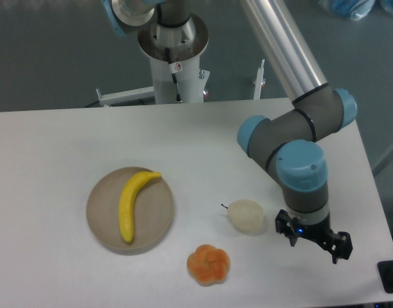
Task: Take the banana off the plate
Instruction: 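Move the gripper over the plate and lower it onto the banana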
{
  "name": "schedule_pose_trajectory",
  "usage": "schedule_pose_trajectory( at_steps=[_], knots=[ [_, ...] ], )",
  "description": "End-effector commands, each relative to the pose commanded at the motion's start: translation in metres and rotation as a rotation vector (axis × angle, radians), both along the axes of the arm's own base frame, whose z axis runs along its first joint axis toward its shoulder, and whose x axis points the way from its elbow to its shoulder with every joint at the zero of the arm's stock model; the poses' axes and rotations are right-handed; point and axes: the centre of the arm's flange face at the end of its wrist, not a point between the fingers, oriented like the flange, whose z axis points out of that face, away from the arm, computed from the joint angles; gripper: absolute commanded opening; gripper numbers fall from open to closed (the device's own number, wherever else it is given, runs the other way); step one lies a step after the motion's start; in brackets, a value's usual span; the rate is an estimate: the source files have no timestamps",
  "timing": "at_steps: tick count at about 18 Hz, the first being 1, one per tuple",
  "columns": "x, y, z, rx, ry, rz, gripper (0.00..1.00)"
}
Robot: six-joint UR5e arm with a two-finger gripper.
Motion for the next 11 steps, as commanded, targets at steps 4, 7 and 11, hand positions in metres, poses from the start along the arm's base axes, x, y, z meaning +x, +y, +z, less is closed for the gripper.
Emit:
schedule_pose_trajectory(
  at_steps=[4,7,11],
  knots=[
    [0.058,-0.026,0.009,-0.015,-0.078,0.086,1.00],
    [0.100,-0.045,0.022,-0.021,-0.121,0.154,1.00],
    [0.164,-0.056,0.027,0.002,-0.162,0.252,1.00]
  ],
)
